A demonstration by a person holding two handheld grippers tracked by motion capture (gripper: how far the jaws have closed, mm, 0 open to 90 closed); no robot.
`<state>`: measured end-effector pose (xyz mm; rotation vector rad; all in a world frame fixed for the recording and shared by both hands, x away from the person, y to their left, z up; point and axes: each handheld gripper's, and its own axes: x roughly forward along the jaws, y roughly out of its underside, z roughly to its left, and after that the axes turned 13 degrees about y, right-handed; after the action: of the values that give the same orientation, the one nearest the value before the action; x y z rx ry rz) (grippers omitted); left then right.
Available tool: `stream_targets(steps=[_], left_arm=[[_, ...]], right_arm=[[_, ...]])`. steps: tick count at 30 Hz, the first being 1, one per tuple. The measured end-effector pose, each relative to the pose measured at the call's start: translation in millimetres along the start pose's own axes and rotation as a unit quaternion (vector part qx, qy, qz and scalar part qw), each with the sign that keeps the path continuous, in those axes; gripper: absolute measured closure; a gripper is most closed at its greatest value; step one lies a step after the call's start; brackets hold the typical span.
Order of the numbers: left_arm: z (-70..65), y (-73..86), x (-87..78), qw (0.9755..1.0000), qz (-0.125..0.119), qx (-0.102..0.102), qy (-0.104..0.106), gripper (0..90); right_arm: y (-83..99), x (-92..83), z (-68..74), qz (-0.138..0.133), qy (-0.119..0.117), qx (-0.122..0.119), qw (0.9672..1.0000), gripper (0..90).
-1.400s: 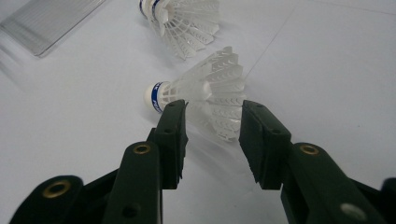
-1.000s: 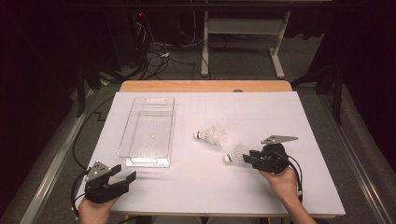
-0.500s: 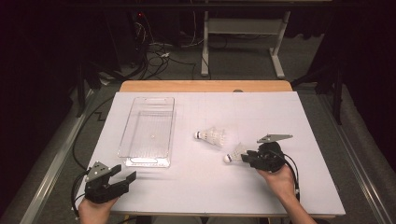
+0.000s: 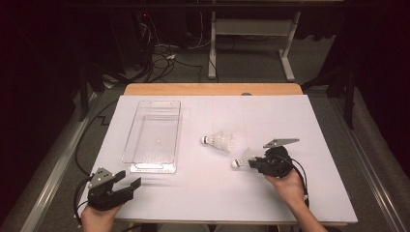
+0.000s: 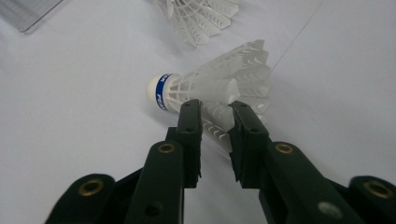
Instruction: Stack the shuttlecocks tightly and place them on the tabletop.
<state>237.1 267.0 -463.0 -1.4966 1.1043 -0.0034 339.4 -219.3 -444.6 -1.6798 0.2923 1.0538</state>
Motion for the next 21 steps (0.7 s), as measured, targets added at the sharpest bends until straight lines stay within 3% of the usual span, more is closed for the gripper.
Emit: stream_targets(steps=[7, 21], left_arm=[[-0.4, 0.2, -1.2, 1.0000, -0.002, 0.001, 0.001, 34.4], [1.9, -0.8, 1.5, 0.9999, -0.001, -0.002, 0.010, 34.5]], right_arm=[[0.2, -0.7, 3.8, 0.003, -0.002, -0.018, 0.9998, 84.6], [0.7, -3.0, 4.1, 0.005, -0.030, -0.021, 0.9993, 90.0]])
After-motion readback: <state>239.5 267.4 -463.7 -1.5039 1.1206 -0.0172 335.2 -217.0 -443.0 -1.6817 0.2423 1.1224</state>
